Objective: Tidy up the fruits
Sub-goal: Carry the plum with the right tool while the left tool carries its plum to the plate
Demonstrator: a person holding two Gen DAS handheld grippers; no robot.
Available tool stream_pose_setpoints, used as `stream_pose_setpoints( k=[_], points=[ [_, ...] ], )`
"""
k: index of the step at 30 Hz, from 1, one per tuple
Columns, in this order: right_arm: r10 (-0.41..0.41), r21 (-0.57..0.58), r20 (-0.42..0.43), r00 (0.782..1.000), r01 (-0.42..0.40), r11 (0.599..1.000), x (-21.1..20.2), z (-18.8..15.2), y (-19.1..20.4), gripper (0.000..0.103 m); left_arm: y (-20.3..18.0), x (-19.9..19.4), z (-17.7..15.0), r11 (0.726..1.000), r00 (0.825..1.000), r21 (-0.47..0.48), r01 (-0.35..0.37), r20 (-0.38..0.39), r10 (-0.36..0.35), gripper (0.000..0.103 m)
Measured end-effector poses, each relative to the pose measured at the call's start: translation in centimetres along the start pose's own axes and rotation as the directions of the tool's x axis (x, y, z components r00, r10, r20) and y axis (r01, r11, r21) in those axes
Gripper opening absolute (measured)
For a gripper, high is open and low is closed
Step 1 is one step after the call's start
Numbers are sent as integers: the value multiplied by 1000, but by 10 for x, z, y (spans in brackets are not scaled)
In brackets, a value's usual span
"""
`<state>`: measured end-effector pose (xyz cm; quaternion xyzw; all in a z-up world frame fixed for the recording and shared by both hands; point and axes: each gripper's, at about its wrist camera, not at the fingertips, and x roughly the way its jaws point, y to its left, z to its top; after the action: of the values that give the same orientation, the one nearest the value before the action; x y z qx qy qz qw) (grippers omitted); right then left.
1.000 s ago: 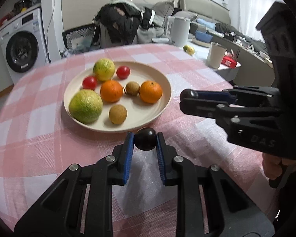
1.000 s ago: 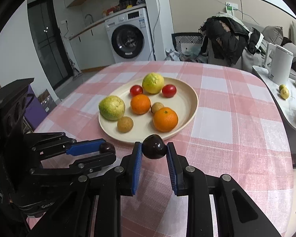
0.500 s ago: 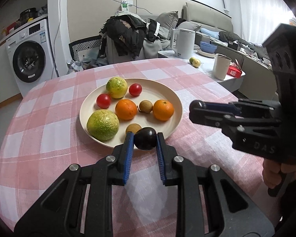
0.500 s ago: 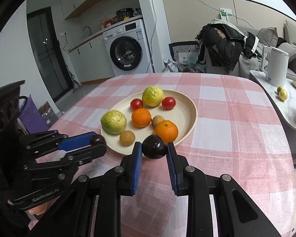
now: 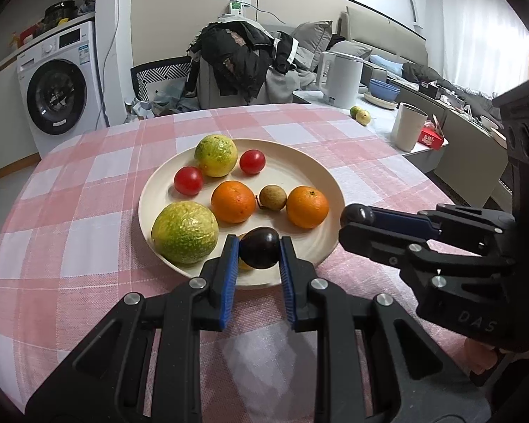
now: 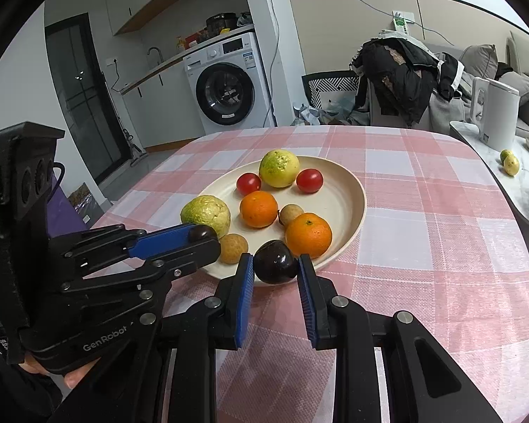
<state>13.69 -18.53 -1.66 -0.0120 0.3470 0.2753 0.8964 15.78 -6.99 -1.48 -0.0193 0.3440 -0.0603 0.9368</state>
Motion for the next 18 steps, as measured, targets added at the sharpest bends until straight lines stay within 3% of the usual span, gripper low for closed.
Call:
stream_pose_setpoints(
  k=[18],
  points=[
    [-13,1,-19,1000,13,1000,15,2,4,26,4,18,3,1000,1000,-26,-3,-6,3,20]
  ],
)
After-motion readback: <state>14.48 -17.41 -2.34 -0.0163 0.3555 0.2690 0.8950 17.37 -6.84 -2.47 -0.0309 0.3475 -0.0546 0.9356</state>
